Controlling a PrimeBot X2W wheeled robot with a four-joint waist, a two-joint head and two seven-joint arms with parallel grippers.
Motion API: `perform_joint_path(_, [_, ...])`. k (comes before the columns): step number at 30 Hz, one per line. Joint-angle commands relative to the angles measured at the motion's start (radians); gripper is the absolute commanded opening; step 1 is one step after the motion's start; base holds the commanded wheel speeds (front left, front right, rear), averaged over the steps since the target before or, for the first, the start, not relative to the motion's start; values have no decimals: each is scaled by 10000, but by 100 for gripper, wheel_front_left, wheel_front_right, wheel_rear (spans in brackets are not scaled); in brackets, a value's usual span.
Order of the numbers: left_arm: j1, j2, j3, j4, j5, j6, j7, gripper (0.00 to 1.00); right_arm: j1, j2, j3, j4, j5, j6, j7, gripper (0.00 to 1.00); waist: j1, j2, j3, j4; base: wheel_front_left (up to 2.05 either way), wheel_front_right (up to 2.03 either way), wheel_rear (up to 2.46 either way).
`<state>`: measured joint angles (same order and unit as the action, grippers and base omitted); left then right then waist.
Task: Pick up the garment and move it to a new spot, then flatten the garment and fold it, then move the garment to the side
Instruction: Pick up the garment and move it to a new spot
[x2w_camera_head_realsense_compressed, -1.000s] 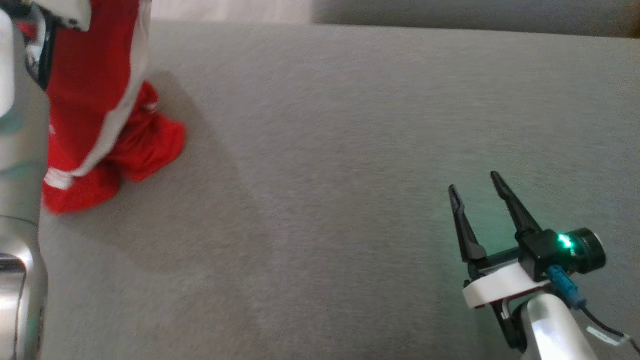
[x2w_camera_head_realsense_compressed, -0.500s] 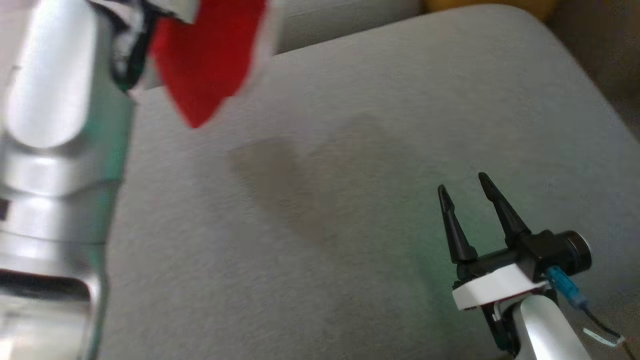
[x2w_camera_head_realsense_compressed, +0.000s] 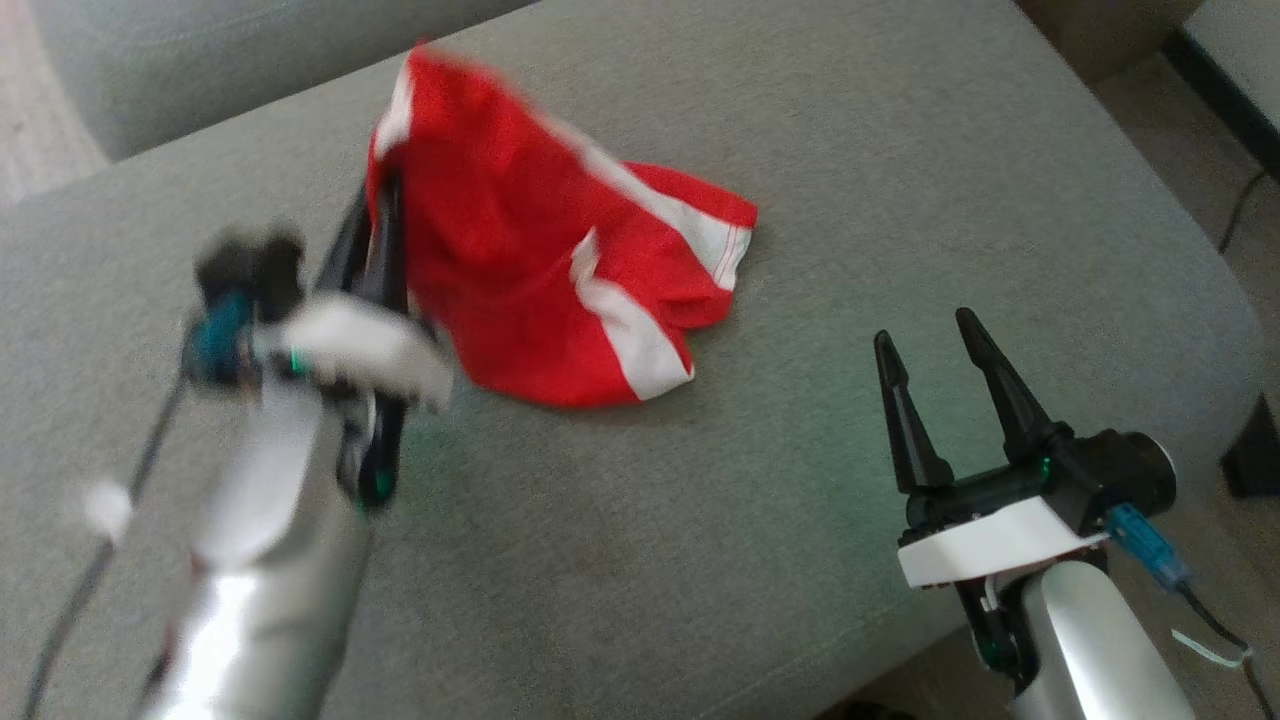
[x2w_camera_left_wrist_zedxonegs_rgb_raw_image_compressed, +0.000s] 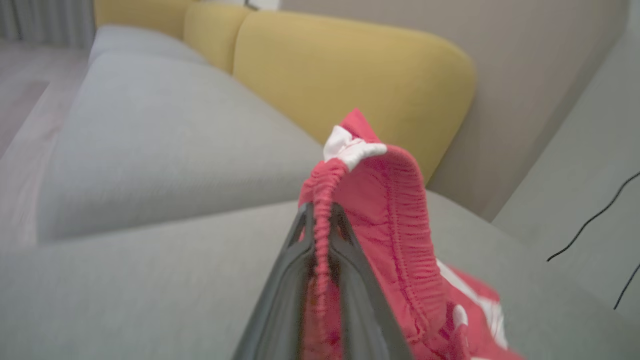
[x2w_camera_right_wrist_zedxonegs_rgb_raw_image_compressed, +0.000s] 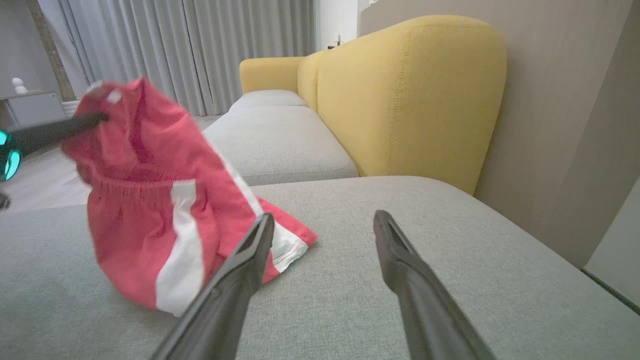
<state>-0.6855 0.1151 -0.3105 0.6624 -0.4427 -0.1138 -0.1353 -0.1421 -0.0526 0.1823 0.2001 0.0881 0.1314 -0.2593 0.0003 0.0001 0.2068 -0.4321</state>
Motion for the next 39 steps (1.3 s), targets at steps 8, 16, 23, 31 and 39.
perform_joint_path(8, [1440, -83, 846, 45, -36, 296, -1252, 100, -154, 24, -323, -52, -122, -7, -24, 100, -3, -1, -47, 1409, 0, 0, 0])
perform_joint_path(16, [4626, -571, 1811, -3705, 1823, 854, -1262, 100, 215, 24, -745, 105, -345, -7, -24, 100, -3, -1, -1046, 2864, 0, 0, 0])
perform_joint_path(23, [6848, -644, 1968, -5654, 1831, 1278, -1263, 100, 979, 24, -921, -62, -371, -7, -24, 100, -3, -1, -1880, 3732, 0, 0, 0])
perform_joint_path(31, [7869, -647, 1823, -6202, 2268, 1647, -1264, 100, 1668, 24, -1067, -317, -269, -7, -24, 100, -3, -1, -2181, 4196, 0, 0, 0])
perform_joint_path(39, [7890, -648, 1684, -6089, 2645, 1677, -1264, 100, 1820, 24, -1195, -234, -234, -7, -24, 100, -3, -1, -2245, 4283, 0, 0, 0])
